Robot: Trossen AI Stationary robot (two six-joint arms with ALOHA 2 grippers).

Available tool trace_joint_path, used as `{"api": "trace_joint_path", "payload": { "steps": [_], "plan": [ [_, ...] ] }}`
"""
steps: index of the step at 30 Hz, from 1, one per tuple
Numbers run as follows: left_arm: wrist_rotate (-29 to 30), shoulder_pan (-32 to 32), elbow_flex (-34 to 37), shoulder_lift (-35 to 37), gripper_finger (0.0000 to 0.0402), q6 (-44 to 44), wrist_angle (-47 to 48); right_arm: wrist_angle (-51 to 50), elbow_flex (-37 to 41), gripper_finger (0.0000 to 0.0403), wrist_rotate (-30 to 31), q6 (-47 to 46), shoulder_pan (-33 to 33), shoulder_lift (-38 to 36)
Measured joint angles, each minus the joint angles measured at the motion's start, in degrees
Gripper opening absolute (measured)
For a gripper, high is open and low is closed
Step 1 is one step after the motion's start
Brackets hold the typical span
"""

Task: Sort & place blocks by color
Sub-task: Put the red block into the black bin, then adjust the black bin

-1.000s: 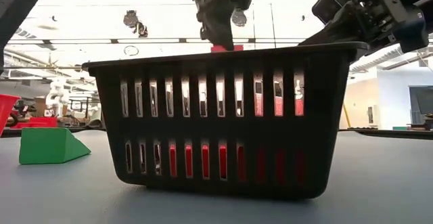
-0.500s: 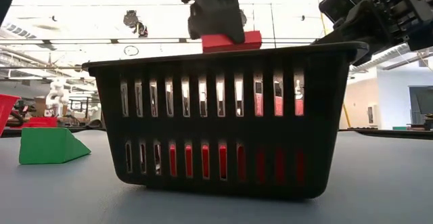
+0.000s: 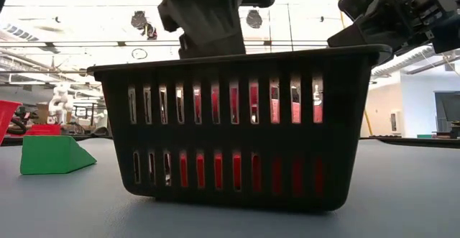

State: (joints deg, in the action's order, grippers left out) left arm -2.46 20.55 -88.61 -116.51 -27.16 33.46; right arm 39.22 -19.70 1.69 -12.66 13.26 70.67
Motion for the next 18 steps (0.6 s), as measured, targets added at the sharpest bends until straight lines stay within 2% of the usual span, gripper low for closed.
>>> {"api": "trace_joint_path", "payload": {
  "steps": [5, 9, 13, 18],
  "plan": [
    [0.0, -1.7, 0.0, 0.0, 0.0262, 1.7, -0.1, -0.1, 0.0, 0.0290, 0.0, 0.3, 0.0, 0.0],
    [0.0, -3.2, 0.0, 1.0, 0.0307, 4.7, -1.0, -3.6, 0.0, 0.0290, 0.0, 2.6, 0.0, 0.0],
    [0.1, -4.7, 0.0, 2.6, 0.0330, 7.4, -3.7, -13.8, -2.0, 0.0290, 0.0, 2.8, 0.0, 0.0],
    [0.3, -6.6, 0.0, 5.2, 0.0334, 11.0, -8.5, -27.6, -8.0, 0.0290, 0.0, 4.6, 0.0, 0.0]
  ]
}}
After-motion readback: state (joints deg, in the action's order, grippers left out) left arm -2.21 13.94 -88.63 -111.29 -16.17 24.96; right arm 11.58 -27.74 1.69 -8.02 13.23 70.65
